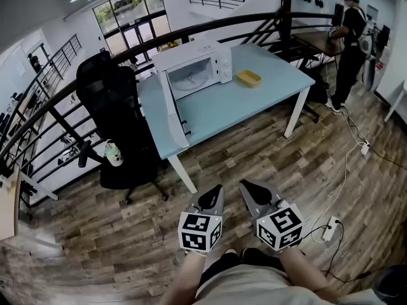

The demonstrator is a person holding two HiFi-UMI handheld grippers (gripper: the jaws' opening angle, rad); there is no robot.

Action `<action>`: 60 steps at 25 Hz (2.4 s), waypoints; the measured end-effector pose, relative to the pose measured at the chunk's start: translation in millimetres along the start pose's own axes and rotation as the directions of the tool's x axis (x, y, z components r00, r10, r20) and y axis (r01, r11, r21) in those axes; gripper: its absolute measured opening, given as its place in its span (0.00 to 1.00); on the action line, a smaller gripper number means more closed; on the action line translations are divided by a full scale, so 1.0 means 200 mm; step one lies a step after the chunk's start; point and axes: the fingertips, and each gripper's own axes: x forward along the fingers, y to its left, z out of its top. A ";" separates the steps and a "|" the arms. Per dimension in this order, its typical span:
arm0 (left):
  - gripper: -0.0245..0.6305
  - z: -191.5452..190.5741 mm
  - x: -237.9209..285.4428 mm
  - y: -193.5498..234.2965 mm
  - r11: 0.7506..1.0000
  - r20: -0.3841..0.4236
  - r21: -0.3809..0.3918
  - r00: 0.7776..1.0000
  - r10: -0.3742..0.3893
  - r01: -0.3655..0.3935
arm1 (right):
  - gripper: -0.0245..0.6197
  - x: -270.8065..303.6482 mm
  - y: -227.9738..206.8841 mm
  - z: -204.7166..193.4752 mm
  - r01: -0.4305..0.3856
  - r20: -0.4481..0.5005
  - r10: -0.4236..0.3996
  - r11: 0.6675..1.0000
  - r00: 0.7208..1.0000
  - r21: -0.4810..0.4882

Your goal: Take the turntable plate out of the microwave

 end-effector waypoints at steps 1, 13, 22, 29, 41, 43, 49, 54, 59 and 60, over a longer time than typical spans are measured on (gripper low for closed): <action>0.04 -0.01 0.00 0.01 1.000 -0.004 0.002 1.000 -0.002 0.002 | 0.08 0.00 0.02 0.01 -0.003 0.020 0.003 1.000 1.000 0.011; 0.04 -0.07 0.00 0.14 1.000 -0.031 -0.018 0.999 -0.006 0.005 | 0.08 0.12 0.05 -0.14 0.045 -0.092 -0.042 0.999 0.995 0.030; 0.04 0.00 0.22 0.29 0.999 -0.024 -0.033 0.999 0.025 -0.026 | 0.08 0.36 -0.17 -0.10 0.024 -0.098 -0.021 1.000 0.995 0.021; 0.04 0.20 0.57 0.46 0.996 0.000 -0.041 0.997 0.079 -0.079 | 0.08 0.68 -0.48 -0.01 -0.046 -0.122 0.044 0.999 0.992 -0.018; 0.04 0.49 1.12 0.61 0.981 0.056 -0.072 0.982 0.183 -0.179 | 0.08 1.03 -1.04 0.17 -0.108 -0.123 0.095 0.989 0.988 -0.102; 0.04 0.51 1.19 0.63 0.979 0.055 -0.077 0.980 0.191 -0.187 | 0.08 1.06 -1.09 0.17 -0.123 -0.128 0.109 0.987 0.986 -0.104; 0.04 0.52 1.34 0.65 0.977 0.022 -0.097 0.981 0.195 -0.192 | 0.08 1.10 -1.22 0.15 -0.131 -0.142 0.119 0.988 0.983 -0.083; 0.04 0.51 1.46 0.68 0.979 0.005 -0.104 0.984 0.176 -0.175 | 0.08 1.13 -1.39 0.13 -0.081 -0.145 0.074 0.996 0.987 -0.043; 0.04 0.52 1.58 0.79 0.981 -0.009 -0.127 0.989 0.148 -0.148 | 0.08 1.25 -1.44 0.10 -0.062 -0.154 0.058 0.998 0.986 -0.018; 0.04 0.53 1.61 0.82 0.981 -0.010 -0.126 0.989 0.146 -0.146 | 0.08 1.28 -1.45 0.10 -0.065 -0.158 0.061 0.998 0.986 -0.019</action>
